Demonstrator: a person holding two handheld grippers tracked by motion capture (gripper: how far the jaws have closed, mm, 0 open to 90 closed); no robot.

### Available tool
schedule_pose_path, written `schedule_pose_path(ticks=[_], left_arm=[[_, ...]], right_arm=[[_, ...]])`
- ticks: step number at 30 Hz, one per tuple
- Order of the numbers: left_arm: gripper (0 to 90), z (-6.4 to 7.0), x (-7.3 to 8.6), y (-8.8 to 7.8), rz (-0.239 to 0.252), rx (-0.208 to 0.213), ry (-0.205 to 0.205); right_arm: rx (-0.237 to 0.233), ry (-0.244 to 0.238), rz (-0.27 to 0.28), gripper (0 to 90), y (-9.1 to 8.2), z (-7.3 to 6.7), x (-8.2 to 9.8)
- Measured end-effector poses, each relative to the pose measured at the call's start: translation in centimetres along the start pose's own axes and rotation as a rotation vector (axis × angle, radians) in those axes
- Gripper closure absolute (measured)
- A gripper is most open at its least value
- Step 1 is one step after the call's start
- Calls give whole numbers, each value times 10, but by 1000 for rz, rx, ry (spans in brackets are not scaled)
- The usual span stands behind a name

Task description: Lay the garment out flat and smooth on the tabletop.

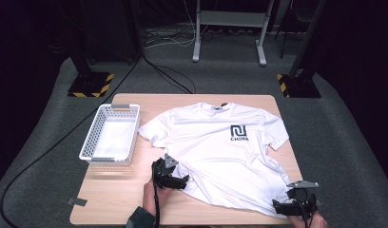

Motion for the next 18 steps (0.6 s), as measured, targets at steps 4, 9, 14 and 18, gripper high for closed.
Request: schedule_pose_path(ticks=[4, 9, 14, 18], left_arm=[[28, 0, 0, 0, 0, 0, 0], [28, 0, 0, 0, 1, 0, 0], [28, 0, 0, 0, 1, -1, -1], [28, 0, 1, -2, -3, 3, -3]], right_arm=[[-17, 7, 89, 92, 2, -2, -15], [-38, -19, 59, 89, 32, -12, -30], [-56, -26, 41, 89, 20, -18, -9], [-51, -34, -21, 65, 5, -15, -2]])
Point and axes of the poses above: each handheld gripper's, and its own axes: y roughly forward along the jaws, x roughly out of its underside, z roughly to its right, the point moved 2 cm from there along y, roughly forward along the jaws, and after that the axes turned 4 degrees about y, right-handed, at the moved point
